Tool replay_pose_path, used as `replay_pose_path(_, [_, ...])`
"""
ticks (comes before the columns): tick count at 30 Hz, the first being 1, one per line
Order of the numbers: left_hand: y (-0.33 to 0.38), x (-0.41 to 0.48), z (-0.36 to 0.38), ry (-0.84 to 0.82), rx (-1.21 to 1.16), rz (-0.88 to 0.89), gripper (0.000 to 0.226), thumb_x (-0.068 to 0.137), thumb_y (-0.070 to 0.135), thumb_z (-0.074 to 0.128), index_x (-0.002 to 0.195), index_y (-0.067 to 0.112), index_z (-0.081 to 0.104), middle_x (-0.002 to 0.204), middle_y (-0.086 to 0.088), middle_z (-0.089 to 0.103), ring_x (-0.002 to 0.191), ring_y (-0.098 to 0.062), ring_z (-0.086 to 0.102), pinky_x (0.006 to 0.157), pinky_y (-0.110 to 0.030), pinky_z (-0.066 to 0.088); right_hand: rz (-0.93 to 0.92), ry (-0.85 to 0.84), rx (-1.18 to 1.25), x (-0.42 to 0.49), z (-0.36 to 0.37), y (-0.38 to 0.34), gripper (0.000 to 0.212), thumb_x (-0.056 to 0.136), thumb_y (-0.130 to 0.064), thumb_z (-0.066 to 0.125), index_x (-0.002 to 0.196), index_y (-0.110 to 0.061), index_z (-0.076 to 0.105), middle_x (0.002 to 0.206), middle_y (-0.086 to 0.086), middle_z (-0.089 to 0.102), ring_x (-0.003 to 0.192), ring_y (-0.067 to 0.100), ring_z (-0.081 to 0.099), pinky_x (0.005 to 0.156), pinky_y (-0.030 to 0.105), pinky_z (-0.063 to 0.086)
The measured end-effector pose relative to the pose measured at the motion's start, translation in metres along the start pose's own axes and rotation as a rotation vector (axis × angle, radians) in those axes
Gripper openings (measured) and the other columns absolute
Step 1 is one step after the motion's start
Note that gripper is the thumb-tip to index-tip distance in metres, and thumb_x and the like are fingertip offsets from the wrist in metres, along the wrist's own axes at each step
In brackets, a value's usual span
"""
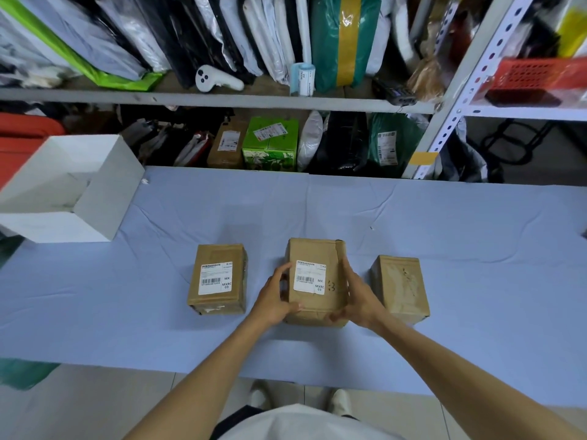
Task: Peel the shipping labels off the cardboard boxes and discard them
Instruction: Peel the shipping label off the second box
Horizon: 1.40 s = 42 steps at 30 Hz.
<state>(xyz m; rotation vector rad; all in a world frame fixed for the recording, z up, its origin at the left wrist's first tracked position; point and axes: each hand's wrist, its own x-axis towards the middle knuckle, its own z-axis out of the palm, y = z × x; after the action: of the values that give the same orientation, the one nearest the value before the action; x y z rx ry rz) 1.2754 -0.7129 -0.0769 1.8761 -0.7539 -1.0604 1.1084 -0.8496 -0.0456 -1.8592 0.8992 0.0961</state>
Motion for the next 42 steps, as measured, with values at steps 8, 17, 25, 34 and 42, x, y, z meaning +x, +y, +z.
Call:
replay_pose_path(8, [0.01, 0.013, -0.004, -0.038, 0.149, -0.025, 0.103, 0.059, 0.013, 0.086, 0.139, 0.043, 0.028, 0.134, 0.0, 0.044, 0.12, -0.021, 0.05, 0.097, -0.041, 0.051, -0.02, 0.002, 0.008, -0.003, -0.001, 0.003, 0.141, 0.056, -0.01, 0.088, 0.15, -0.031, -0.015, 0.144, -0.007, 0.025, 0.131, 0.013, 0.03, 0.109, 0.03, 0.034])
replay_pose_path(17, [0.017, 0.014, -0.008, -0.006, 0.144, 0.011, 0.093, 0.065, 0.01, 0.085, 0.138, 0.037, 0.035, 0.127, -0.002, 0.041, 0.11, -0.016, 0.054, 0.087, -0.02, 0.047, -0.063, 0.021, 0.007, -0.002, -0.002, 0.005, 0.145, 0.052, -0.011, 0.087, 0.149, -0.033, -0.019, 0.141, -0.004, 0.031, 0.127, 0.016, 0.036, 0.103, 0.03, 0.043])
replay_pose_path(25, [0.019, 0.014, -0.005, -0.003, 0.18, 0.015, 0.078, 0.074, 0.009, 0.077, 0.136, 0.037, 0.039, 0.127, -0.005, 0.041, 0.106, -0.013, 0.053, 0.087, -0.017, 0.044, -0.042, 0.012, -0.013, -0.001, -0.002, 0.007, 0.145, 0.055, -0.011, 0.088, 0.149, -0.031, -0.02, 0.144, -0.003, 0.027, 0.131, 0.017, 0.031, 0.107, 0.036, 0.041])
replay_pose_path(34, [0.026, 0.016, -0.007, -0.011, 0.15, -0.032, 0.065, 0.079, 0.011, 0.071, 0.133, 0.034, 0.043, 0.128, -0.006, 0.04, 0.105, -0.016, 0.055, 0.093, -0.025, 0.046, -0.025, 0.011, -0.059, 0.001, 0.0, 0.008, 0.148, 0.05, -0.02, 0.089, 0.148, -0.032, -0.021, 0.146, -0.002, 0.026, 0.132, 0.019, 0.031, 0.107, 0.039, 0.042])
replay_pose_path(42, [0.04, 0.017, -0.015, -0.117, -0.054, -0.144, 0.044, 0.077, -0.005, 0.067, 0.106, 0.026, 0.057, 0.123, -0.007, 0.047, 0.106, -0.027, 0.056, 0.069, -0.036, 0.056, -0.02, 0.008, -0.056, 0.001, -0.001, 0.008, 0.147, 0.052, -0.016, 0.088, 0.148, -0.031, -0.022, 0.144, -0.002, 0.026, 0.13, 0.018, 0.031, 0.104, 0.032, 0.042])
